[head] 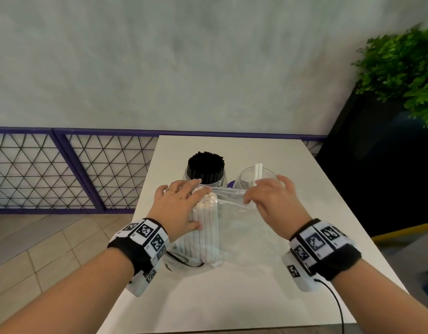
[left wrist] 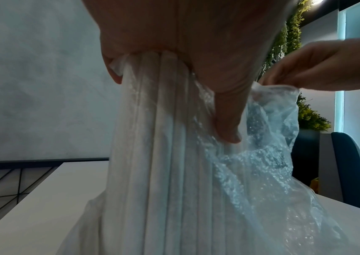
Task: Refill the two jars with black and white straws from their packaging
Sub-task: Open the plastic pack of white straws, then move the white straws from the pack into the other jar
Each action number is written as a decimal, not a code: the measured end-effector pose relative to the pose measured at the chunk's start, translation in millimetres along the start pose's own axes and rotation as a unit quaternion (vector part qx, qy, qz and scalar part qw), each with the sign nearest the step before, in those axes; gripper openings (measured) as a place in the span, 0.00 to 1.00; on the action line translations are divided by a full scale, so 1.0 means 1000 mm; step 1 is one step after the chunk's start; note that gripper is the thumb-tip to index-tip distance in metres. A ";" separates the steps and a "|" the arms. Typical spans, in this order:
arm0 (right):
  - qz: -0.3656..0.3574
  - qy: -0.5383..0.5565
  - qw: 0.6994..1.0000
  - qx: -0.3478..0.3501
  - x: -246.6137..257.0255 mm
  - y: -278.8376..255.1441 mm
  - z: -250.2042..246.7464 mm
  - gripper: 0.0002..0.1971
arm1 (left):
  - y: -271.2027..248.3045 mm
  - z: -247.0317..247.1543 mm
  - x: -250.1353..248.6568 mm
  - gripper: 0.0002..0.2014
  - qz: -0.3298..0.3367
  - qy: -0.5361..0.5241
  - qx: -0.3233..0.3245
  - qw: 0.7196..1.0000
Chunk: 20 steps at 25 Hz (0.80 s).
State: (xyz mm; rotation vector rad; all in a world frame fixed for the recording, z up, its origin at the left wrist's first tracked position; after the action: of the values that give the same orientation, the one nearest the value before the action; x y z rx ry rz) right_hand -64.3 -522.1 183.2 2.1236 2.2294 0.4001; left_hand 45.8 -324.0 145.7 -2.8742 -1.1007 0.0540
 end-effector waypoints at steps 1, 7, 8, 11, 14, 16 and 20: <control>0.002 0.006 0.999 0.053 -0.001 0.006 0.009 0.10 | 0.000 0.000 0.000 0.43 -0.002 -0.001 -0.002 1.000; 0.051 0.035 0.976 0.210 0.018 0.007 0.051 0.27 | -0.003 0.004 -0.001 0.44 -0.002 -0.003 -0.024 1.000; 0.039 0.060 0.983 0.170 0.024 0.005 0.056 0.23 | -0.004 0.004 -0.001 0.44 0.000 0.000 -0.027 1.000; 0.017 0.174 0.984 0.025 0.035 0.004 0.065 0.19 | -0.005 0.004 0.001 0.41 0.004 -0.014 -0.029 0.999; 0.043 0.206 0.976 0.053 0.036 0.004 0.076 0.21 | -0.007 0.000 0.008 0.35 0.033 -0.088 -0.039 0.995; 0.047 0.195 0.974 0.106 0.033 0.003 0.080 0.32 | -0.011 -0.005 0.015 0.25 0.070 -0.154 -0.087 0.982; 0.066 0.197 0.962 0.179 0.034 0.004 0.081 0.52 | -0.019 -0.021 0.018 0.08 0.097 -0.151 -0.130 0.975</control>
State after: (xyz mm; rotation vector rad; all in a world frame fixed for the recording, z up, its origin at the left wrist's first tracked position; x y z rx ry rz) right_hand -46.4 -475.9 110.8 2.5835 2.5400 0.4946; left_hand 47.4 -299.2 167.4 -3.2850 -0.9202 0.3980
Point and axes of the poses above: each hand's wrist, its own y-axis towards the middle knuckle, its own z-axis out of the palm, x = y × z, the point moved 4 cm from there along y, towards the middle knuckle, and after that the axes turned 9 degrees about x, right-handed, at the moved point
